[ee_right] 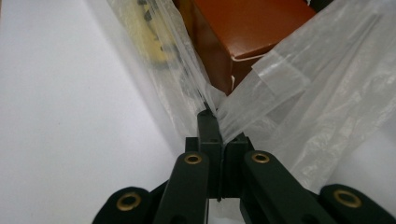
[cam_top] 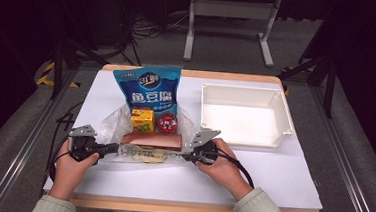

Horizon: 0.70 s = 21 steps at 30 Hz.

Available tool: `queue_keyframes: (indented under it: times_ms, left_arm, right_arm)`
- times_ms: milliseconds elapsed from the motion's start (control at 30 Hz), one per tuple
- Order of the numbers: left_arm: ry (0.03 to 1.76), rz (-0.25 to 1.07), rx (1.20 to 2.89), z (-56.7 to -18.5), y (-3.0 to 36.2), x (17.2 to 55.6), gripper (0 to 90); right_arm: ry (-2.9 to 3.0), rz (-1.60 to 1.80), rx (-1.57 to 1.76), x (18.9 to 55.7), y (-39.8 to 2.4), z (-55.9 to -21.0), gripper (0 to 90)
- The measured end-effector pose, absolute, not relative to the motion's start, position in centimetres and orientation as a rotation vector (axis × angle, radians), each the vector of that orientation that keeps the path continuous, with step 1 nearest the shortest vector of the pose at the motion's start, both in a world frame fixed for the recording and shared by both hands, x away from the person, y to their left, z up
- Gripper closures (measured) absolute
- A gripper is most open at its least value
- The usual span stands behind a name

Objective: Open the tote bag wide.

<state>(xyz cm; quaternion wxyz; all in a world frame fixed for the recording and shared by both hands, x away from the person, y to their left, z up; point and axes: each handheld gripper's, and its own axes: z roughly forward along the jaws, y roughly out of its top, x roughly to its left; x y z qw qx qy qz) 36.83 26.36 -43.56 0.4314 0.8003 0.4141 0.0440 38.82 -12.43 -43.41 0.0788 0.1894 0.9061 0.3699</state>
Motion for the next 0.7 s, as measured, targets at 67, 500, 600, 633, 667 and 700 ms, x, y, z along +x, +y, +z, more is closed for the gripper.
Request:
queue_keyframes:
  times_ms: [67, 500, 600, 633, 667, 700]
  left_arm:
    - [1.039, 0.107, 1.988, -43.6, 26.4, 36.8, 88.7]
    - [1.059, 0.098, 2.035, -44.9, 26.0, 36.9, 89.0]
    - [1.060, 0.111, 2.047, -45.1, 25.8, 37.0, 88.9]
    - [1.064, 0.117, 2.053, -45.2, 25.7, 37.0, 88.9]
    - [1.063, 0.120, 2.054, -45.2, 25.7, 37.0, 88.9]
    - [1.061, 0.122, 2.054, -45.2, 25.7, 36.9, 88.8]
  right_arm:
    - [2.716, 1.100, 0.563, 38.8, -12.5, -43.4, 89.9]
    - [2.703, 1.023, 0.642, 39.2, -14.1, -43.7, 90.0]
    - [2.698, 1.030, 0.671, 39.5, -14.7, -43.7, 90.0]
    - [2.697, 1.031, 0.683, 39.6, -14.9, -43.8, 90.0]
    - [2.698, 1.048, 0.699, 39.7, -15.2, -43.9, 90.0]
    - [2.698, 1.061, 0.707, 39.8, -15.3, -44.0, 90.0]
